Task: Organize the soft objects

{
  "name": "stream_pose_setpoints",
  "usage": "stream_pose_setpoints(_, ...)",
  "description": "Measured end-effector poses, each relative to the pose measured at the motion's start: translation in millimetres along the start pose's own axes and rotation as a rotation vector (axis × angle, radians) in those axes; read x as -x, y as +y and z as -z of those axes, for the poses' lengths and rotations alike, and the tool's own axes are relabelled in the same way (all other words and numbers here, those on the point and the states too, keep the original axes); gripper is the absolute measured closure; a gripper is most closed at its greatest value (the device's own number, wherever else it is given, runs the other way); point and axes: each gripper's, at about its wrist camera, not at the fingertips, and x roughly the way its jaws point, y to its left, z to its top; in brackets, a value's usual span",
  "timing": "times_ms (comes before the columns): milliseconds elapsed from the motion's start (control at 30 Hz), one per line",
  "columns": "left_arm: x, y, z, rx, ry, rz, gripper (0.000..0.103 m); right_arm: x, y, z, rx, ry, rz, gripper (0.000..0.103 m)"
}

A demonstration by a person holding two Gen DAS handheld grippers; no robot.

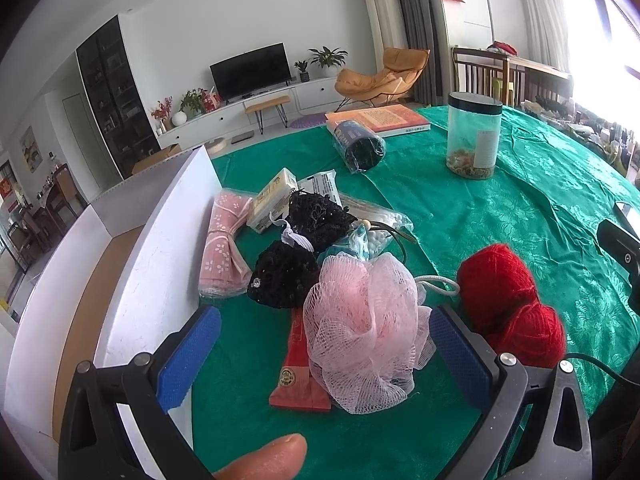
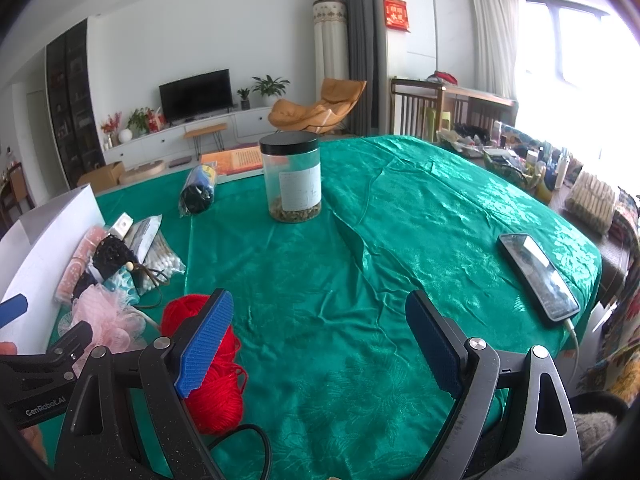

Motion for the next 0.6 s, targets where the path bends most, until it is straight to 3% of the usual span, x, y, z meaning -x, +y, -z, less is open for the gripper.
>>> stream_pose_setpoints(467,-7,2,5,0.000,0.026,0.000,0.000,0,0,0,0.001,0.002,0.000,0.013)
stream_pose_setpoints(600,-18,4,10,0.008,0.077,0.029,0.000,0,0,-1,0.001,0.002,0.000,0.013)
